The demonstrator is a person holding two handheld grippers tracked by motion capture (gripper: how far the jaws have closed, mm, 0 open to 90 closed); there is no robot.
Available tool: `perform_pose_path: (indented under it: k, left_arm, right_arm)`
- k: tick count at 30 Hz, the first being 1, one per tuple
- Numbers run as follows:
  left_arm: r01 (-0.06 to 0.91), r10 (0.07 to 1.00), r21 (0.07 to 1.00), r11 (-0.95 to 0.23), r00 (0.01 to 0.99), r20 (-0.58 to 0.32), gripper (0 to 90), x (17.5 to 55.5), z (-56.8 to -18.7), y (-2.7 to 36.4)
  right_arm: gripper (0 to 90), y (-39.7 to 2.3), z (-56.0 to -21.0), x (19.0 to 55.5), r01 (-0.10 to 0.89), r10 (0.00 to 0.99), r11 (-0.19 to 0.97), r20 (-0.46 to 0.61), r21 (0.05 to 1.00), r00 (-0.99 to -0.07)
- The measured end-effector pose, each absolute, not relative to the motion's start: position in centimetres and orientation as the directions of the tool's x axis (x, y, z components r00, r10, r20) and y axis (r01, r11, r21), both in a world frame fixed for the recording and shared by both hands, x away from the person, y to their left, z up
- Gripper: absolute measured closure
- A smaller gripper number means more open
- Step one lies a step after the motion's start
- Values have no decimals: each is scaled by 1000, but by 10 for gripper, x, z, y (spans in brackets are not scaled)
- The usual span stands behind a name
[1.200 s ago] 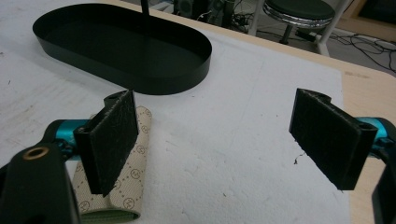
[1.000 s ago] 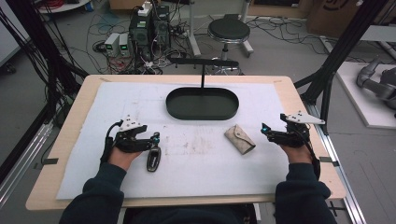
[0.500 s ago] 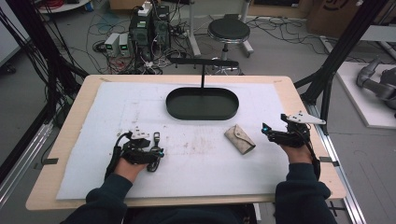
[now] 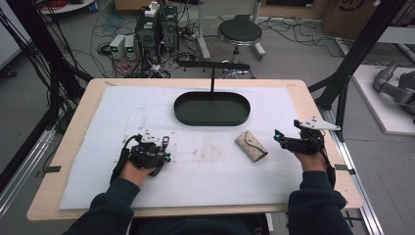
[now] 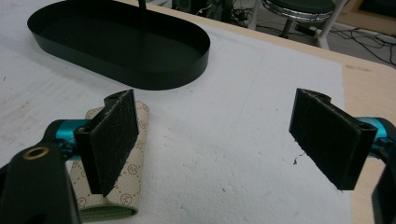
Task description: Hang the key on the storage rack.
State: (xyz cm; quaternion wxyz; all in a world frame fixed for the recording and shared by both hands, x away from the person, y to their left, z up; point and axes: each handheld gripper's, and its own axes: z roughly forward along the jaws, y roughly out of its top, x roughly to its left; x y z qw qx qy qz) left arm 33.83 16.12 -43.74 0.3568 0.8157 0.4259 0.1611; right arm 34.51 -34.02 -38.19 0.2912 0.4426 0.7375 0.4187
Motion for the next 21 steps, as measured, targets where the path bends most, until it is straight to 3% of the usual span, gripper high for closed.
perform_pose_path:
  k: [7,9,11,16,21]
  left_arm:
    - [551,844,751,-364,536,17,512,344,-440,169]
    - [549,854,755,-358,520,27,472,343,-439,170]
    - [557,863,756,-344,504,22,398,341,-437,173]
    - [604,863,727,-327,504,-31,381,331,-441,178]
    - [614,863,712,-342,505,-21,389,332,-442,176]
  right_arm:
    - [161,-338,-383,345,413,894,265,-62,871,-443]
    - [161,-338,-383,345,413,894,264,-61,871,-443]
    - [161,-339,-383,345,411,893,269,-65,871,-446]
    - [162,-339,-383,345,415,893,266,-60,870,-446]
    - [162,-339,-384,346,417,891,270,-62,868,-449]
